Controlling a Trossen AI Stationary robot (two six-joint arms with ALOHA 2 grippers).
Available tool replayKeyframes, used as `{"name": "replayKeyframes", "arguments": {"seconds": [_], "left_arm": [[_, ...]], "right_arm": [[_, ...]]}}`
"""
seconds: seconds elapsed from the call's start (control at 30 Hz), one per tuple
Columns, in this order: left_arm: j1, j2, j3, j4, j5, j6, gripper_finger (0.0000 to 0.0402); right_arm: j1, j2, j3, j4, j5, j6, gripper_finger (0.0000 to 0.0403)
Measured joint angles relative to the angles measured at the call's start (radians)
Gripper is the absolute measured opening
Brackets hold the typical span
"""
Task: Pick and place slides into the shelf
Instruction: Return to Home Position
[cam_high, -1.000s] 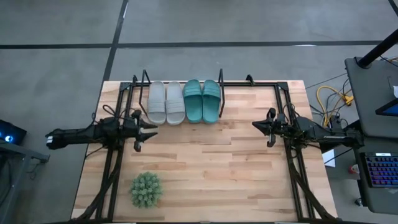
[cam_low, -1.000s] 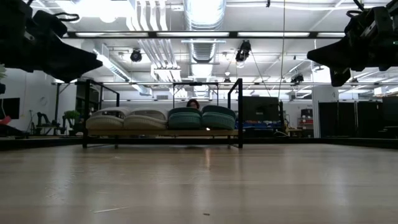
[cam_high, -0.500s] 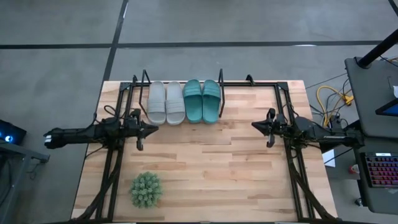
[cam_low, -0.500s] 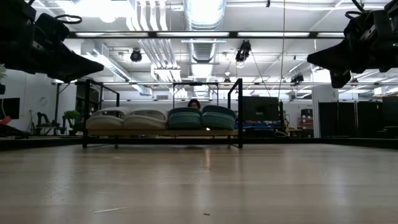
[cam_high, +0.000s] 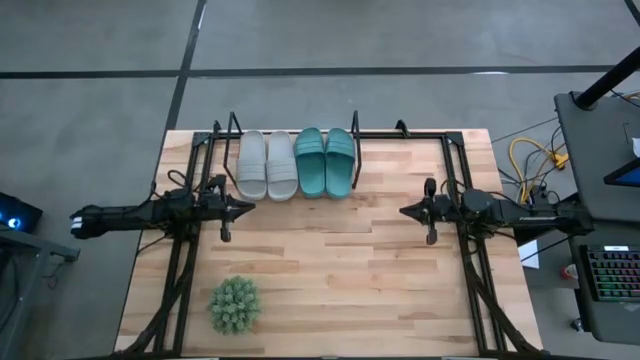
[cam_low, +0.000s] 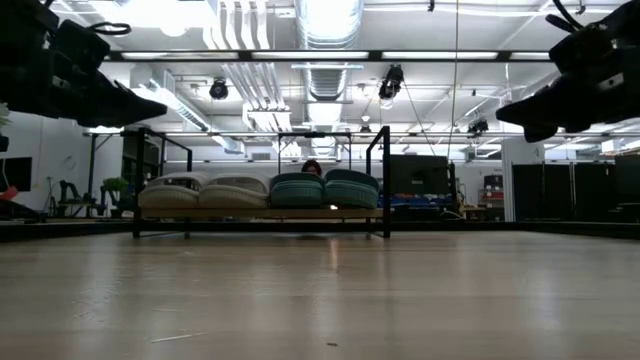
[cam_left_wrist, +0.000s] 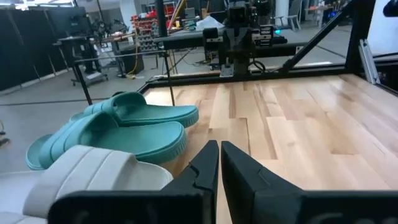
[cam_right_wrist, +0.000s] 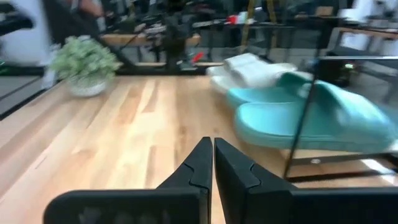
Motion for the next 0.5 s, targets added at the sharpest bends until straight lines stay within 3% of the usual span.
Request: {"name": "replayKeyframes", "arguments": {"seconds": [0.3, 0.5], "left_arm": [[0.000, 0.003, 0.000, 0.001, 0.015, -0.055, 0.0004], [0.000, -0.012, 0.006, -0.010, 0.043, -0.055, 0.0004]], "right_arm": [[0.000, 0.012, 0.000, 0.057, -0.186, -0.106, 0.0009], [0.009, -0.015, 0.000, 0.055, -0.203, -0.167, 0.0008]]}}
